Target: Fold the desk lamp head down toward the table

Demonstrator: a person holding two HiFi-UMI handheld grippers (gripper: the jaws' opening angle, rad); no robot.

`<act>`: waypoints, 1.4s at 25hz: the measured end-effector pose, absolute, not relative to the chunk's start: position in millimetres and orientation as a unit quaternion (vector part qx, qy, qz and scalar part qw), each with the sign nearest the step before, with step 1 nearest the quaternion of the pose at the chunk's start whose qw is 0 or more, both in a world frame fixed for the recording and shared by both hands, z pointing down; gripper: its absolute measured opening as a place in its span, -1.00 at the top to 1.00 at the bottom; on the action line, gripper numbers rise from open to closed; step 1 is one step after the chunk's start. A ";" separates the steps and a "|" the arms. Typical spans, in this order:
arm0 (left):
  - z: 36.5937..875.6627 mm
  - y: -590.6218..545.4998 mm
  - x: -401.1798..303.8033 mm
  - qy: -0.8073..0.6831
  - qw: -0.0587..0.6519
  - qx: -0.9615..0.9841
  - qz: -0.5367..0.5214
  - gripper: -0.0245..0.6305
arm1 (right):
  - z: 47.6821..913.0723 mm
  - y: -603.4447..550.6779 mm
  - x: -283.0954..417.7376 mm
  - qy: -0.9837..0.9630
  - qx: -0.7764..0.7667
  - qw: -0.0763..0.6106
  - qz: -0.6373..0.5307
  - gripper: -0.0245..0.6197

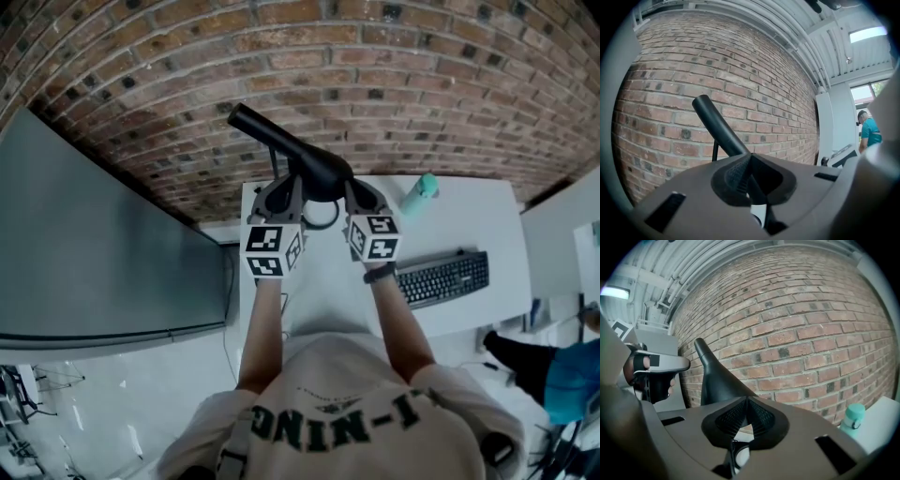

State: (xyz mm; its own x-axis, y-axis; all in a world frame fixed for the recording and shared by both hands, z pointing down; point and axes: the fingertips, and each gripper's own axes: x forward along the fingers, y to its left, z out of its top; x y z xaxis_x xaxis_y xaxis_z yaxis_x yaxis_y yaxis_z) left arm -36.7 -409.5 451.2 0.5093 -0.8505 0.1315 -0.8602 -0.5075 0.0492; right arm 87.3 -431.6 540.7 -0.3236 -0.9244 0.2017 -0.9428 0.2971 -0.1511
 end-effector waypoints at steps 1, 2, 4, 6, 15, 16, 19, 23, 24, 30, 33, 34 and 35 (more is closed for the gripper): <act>449.6 -406.4 -38.8 -0.495 0.053 0.866 0.044 0.93 | 538.6 -428.5 89.1 -0.803 0.582 0.036 0.119 0.89; 447.9 -402.9 -40.9 -0.497 0.052 0.865 0.043 0.93 | 536.0 -424.9 91.0 -0.803 0.584 0.035 0.116 0.89; 445.3 -395.8 -44.7 -0.501 0.050 0.863 0.041 0.93 | 530.0 -416.8 94.9 -0.801 0.588 0.032 0.108 0.89; 445.0 -388.5 -48.1 -0.504 0.048 0.861 0.040 0.93 | 524.3 -407.7 97.5 -0.801 0.590 0.030 0.100 0.89; 444.9 -349.5 -49.0 -0.507 0.035 0.861 0.033 0.93 | 502.7 -360.0 106.1 -0.802 0.595 -0.001 0.058 0.89; 445.0 -345.2 -48.3 -0.507 0.034 0.861 0.033 0.93 | 500.4 -354.8 106.7 -0.802 0.595 -0.002 0.054 0.89; 448.7 -332.5 -46.2 -0.509 0.031 0.859 0.034 0.93 | 496.5 -339.0 108.7 -0.802 0.596 0.003 0.044 0.89; 458.0 -317.0 -43.7 -0.517 0.036 0.855 0.040 0.93 | 494.7 -319.1 114.0 -0.798 0.601 0.008 0.040 0.90; 460.5 -312.9 -43.1 -0.519 0.037 0.853 0.041 0.93 | 494.8 -314.0 115.6 -0.798 0.601 0.009 0.041 0.90; 472.8 -288.4 -43.3 -0.533 0.038 0.844 0.048 0.93 | 490.1 -286.8 118.7 -0.801 0.597 0.010 0.042 0.90; 475.8 -276.1 -47.9 -0.540 0.039 0.839 0.050 0.93 | 486.1 -274.0 118.4 -0.802 0.596 0.008 0.044 0.90; 476.4 -272.1 -49.9 -0.543 0.039 0.837 0.050 0.93 | 483.6 -269.6 117.2 -0.803 0.594 0.007 0.042 0.90; 476.9 -268.4 -51.9 -0.545 0.038 0.836 0.050 0.93 | 481.4 -265.4 115.9 -0.805 0.592 0.008 0.041 0.90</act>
